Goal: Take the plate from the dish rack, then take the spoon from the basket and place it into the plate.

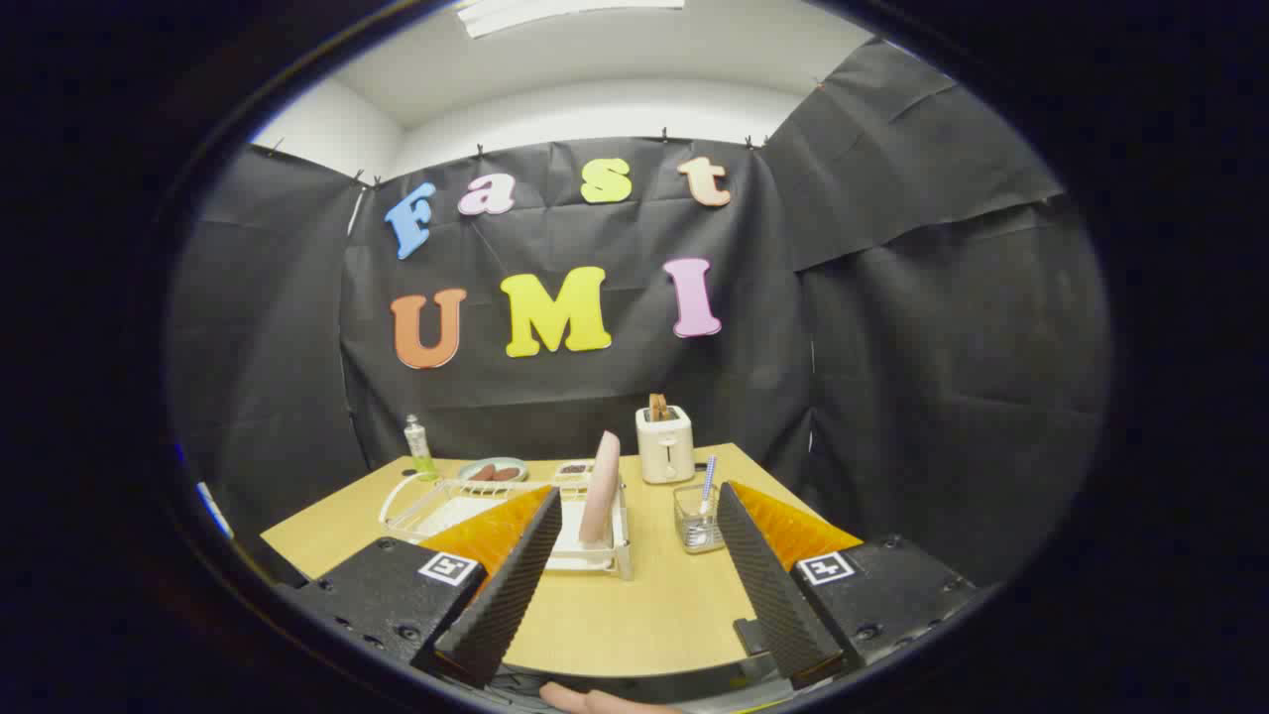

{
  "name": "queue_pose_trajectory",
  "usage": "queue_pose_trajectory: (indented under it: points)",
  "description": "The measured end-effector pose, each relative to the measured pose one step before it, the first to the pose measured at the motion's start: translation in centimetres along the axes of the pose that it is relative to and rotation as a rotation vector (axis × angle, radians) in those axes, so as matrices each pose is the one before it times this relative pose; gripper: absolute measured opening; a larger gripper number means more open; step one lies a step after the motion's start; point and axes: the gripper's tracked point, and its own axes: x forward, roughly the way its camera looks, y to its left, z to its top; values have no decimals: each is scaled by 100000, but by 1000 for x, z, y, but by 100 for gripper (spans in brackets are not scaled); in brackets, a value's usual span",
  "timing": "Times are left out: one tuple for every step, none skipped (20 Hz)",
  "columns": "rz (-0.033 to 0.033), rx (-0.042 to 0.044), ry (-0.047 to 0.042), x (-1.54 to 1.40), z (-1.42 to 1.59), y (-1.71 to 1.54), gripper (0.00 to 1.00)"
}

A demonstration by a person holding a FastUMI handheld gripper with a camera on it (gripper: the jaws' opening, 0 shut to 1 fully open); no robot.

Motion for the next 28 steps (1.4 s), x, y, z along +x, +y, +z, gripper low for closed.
queue_pose_trajectory:
  points:
    - [-69,-182,160,75,-105,35,100]
    - [-77,53,173,57,21,-66,100]
    - [52,66,62,-29,-15,54,100]
    - [19,29,84,-39,39,-41,100]
    - [-121,80,147,-2,-102,-96,100]
    - [-42,151,78,23,-31,-56,100]
    - [-140,34,235,77,-76,-85,100]
    - [-61,-76,208,52,112,-61,100]
    - [-116,102,66,34,16,-3,100]
    - [-79,87,-68,-32,46,-94,100]
    - [-94,-24,-83,-8,78,-1,100]
    - [-55,-121,-246,85,153,-4,100]
    - [-82,-357,-197,211,92,-24,100]
    - [476,-534,-404,134,284,71,100]
    - [935,-579,-670,462,616,298,100]
    - [412,-351,-398,680,617,124,100]
    - [64,-425,962,880,292,-104,100]
    - [565,-114,908,927,544,214,100]
    - [530,-20,1983,954,549,233,100]
    - [692,-261,1268,1028,703,297,100]
    - [-41,-801,2345,1271,688,179,100]
    - [-166,-1321,1167,1283,741,243,100]
    - [-412,-1054,1608,1287,735,228,100]
    - [1068,-2869,2317,1533,464,623,100]
    - [-591,-2087,3387,1486,-17,201,100]
    - [-366,-1937,4236,1814,182,286,100]
    - [-1002,-1655,5090,1669,138,72,100]
    - [-852,-975,3677,1548,319,28,100]
